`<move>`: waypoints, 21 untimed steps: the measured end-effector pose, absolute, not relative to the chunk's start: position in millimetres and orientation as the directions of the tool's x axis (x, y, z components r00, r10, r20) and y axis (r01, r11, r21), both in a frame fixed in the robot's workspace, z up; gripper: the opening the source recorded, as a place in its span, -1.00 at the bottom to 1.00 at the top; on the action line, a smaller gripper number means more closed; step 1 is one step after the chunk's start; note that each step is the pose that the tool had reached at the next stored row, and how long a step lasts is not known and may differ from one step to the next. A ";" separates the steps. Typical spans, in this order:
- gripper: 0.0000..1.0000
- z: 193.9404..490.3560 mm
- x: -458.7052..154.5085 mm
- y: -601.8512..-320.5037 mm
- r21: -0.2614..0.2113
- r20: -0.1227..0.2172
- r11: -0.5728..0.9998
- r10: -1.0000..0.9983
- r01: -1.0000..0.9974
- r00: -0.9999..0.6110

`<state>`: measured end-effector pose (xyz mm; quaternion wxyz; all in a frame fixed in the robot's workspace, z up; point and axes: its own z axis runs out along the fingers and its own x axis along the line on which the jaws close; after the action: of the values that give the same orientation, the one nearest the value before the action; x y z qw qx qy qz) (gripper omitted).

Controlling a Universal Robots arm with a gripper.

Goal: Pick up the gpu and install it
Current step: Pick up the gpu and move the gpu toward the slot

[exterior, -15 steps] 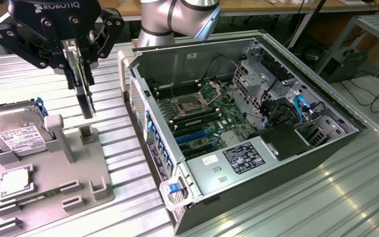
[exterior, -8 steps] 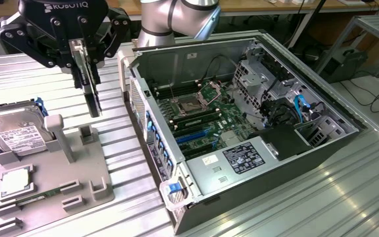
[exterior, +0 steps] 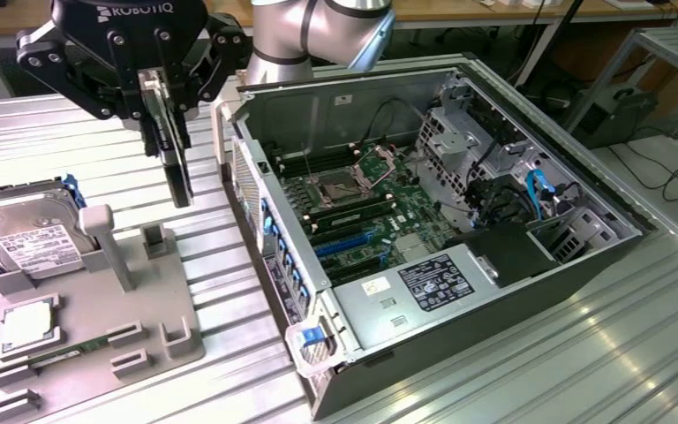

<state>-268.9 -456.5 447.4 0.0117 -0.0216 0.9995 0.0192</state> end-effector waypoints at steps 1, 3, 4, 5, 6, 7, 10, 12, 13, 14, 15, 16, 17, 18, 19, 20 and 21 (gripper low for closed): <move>-0.44 447.4 -268.1 -456.5 0.038 -0.024 0.998 -0.043 -0.044 -0.999; -0.44 447.3 -266.2 -456.5 0.038 -0.024 0.998 -0.043 -0.044 -0.999; -0.44 447.4 -265.2 -456.5 0.038 -0.024 0.998 -0.043 -0.044 -0.999; -0.44 447.4 -264.5 -456.5 0.038 -0.024 0.998 -0.043 -0.044 -0.999; -0.44 447.4 -263.7 -456.5 0.038 -0.024 0.998 -0.043 -0.044 -0.999; -0.44 447.3 -262.5 -456.5 0.038 -0.024 0.998 -0.043 -0.044 -0.999; -0.44 447.4 -259.5 -456.5 0.038 -0.024 0.998 -0.043 -0.044 -0.999; -0.44 447.3 -257.6 -456.5 0.038 -0.024 0.998 -0.043 -0.044 -0.999; -0.44 447.4 -256.7 -456.5 0.038 -0.024 0.998 -0.043 -0.044 -0.999; -0.44 447.3 -255.8 -456.5 0.038 -0.024 0.998 -0.043 -0.044 -0.999; -0.44 447.4 -254.8 -456.5 0.038 -0.024 0.998 -0.043 -0.044 -0.999; -0.44 447.4 -253.9 -456.5 0.038 -0.024 0.998 -0.043 -0.044 -0.999; -0.44 447.3 -252.9 -456.5 0.038 -0.024 0.998 -0.043 -0.044 -0.999; -0.44 447.3 -252.0 -456.5 0.038 -0.024 0.998 -0.043 -0.044 -0.999; -0.44 447.4 -251.1 -456.5 0.038 -0.024 0.998 -0.043 -0.044 -0.999; -0.44 447.4 -250.1 -456.5 0.038 -0.024 0.998 -0.043 -0.044 -0.999; -0.44 447.4 -249.0 -456.5 0.038 -0.024 0.998 -0.043 -0.044 -0.999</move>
<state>-249.0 -456.5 447.4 0.0117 -0.0216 0.9995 0.0192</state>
